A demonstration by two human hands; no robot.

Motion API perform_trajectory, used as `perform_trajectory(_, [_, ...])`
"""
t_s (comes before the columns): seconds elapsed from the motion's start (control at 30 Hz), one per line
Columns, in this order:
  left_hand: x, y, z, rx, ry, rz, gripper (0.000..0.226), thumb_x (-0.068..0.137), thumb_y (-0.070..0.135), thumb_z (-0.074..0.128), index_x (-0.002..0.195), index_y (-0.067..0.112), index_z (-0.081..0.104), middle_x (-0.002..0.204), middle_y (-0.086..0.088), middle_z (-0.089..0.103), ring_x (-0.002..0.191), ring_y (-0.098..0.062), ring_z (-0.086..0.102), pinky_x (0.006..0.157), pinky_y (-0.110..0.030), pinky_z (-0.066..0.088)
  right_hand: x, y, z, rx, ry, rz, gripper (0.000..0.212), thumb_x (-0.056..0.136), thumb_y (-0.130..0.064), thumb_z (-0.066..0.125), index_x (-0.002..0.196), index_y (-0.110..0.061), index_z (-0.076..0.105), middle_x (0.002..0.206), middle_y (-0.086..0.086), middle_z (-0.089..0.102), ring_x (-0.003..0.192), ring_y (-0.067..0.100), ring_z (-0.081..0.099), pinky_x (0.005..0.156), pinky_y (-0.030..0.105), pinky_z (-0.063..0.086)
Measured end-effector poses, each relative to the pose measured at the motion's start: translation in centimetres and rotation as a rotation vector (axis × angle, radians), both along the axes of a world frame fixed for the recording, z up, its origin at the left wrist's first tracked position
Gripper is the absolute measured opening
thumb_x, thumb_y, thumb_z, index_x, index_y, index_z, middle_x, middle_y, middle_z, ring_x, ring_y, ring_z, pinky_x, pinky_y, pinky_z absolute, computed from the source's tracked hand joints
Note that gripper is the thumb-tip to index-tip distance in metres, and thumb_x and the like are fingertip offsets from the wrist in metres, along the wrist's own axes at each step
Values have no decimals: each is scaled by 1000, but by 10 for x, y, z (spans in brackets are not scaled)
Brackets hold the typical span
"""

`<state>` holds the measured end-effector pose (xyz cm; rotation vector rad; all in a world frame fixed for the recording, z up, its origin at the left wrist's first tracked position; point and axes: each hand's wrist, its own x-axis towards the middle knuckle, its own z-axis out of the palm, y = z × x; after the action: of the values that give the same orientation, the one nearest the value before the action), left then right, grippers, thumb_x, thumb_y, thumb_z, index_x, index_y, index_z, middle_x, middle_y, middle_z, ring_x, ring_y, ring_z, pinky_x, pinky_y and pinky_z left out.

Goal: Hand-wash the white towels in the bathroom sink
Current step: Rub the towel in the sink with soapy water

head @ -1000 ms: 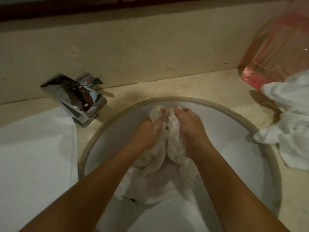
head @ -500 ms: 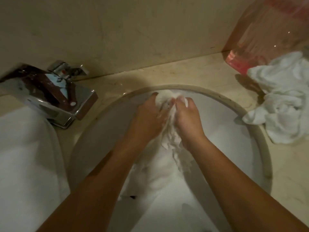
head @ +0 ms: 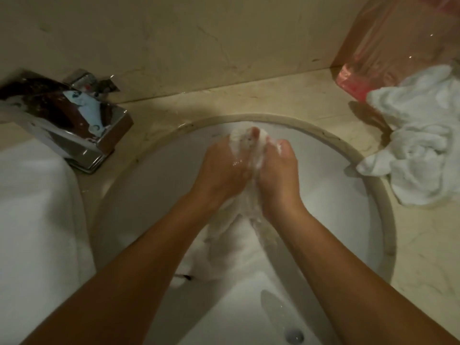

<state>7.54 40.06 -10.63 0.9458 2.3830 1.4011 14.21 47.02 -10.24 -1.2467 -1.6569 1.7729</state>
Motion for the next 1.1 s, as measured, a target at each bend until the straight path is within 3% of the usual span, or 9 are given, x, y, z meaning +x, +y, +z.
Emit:
perform_trajectory(0.1, [10, 5, 0, 48, 99, -52, 40, 110, 36, 46, 99, 12, 76, 82, 0, 69, 90, -15, 58, 62, -6, 34, -4, 8, 1, -39, -15, -70, 22, 107, -33, 48, 102, -18, 63, 102, 13, 72, 97, 35, 72, 86, 53, 60])
perform_trajectory(0.23, [-15, -2, -4, -149, 132, 37, 41, 111, 35, 44, 109, 7, 75, 72, 7, 56, 71, -20, 63, 59, -12, 35, 4, -6, -4, -34, -51, 98, 31, 110, -35, 47, 102, -10, 65, 106, 18, 72, 97, 33, 71, 84, 48, 59])
perform_trajectory(0.4, [16, -1, 12, -121, -28, -124, 53, 111, 44, 41, 63, 25, 54, 54, 15, 53, 63, -14, 64, 55, -14, 34, 6, 9, -1, -16, -25, -53, 13, 103, -17, 57, 106, -8, 66, 99, 19, 72, 89, 37, 73, 75, 50, 60])
perform_trajectory(0.5, [-7, -3, 8, -204, 44, 4, 42, 111, 39, 43, 74, 28, 58, 67, 5, 60, 71, -26, 62, 63, -18, 29, 9, -6, -3, -83, -58, 50, 24, 108, -30, 50, 107, -13, 67, 99, 19, 70, 83, 30, 70, 71, 45, 59])
perform_trajectory(0.6, [-3, -8, 9, -166, 4, 7, 45, 110, 36, 46, 66, 31, 48, 55, 17, 45, 51, -2, 48, 57, -17, 33, 3, -3, -1, -59, -37, 59, 23, 109, -25, 50, 99, -11, 65, 96, 17, 69, 83, 26, 67, 73, 40, 54])
perform_trajectory(0.67, [6, -6, 6, -179, 32, -80, 32, 110, 30, 50, 81, 23, 63, 64, 14, 55, 59, 2, 55, 60, -13, 35, -1, 4, -3, -20, -25, 14, 15, 106, -14, 52, 99, -8, 63, 96, 17, 69, 82, 28, 68, 70, 40, 54])
perform_trajectory(0.8, [-16, -3, 1, -207, 107, 27, 38, 112, 38, 40, 109, 16, 71, 84, -13, 73, 82, -34, 70, 71, -30, 43, 1, -6, -5, 46, 5, 100, 29, 109, -26, 47, 91, -8, 59, 87, 12, 65, 81, 29, 65, 72, 46, 55])
perform_trajectory(0.93, [4, -6, 3, -84, -17, 11, 47, 110, 44, 40, 66, 29, 49, 47, 15, 56, 48, 5, 55, 50, -14, 36, -3, 0, 0, 88, 30, 21, 41, 103, -45, 45, 100, -8, 63, 101, 17, 71, 95, 33, 70, 87, 55, 59])
perform_trajectory(1.1, [-17, -5, -4, -52, -101, 109, 51, 108, 54, 37, 89, 16, 65, 58, 4, 60, 55, -12, 60, 55, -28, 43, 5, -5, 0, 186, 50, 247, 30, 113, -38, 44, 102, -16, 60, 92, -4, 62, 76, -2, 60, 65, 16, 49])
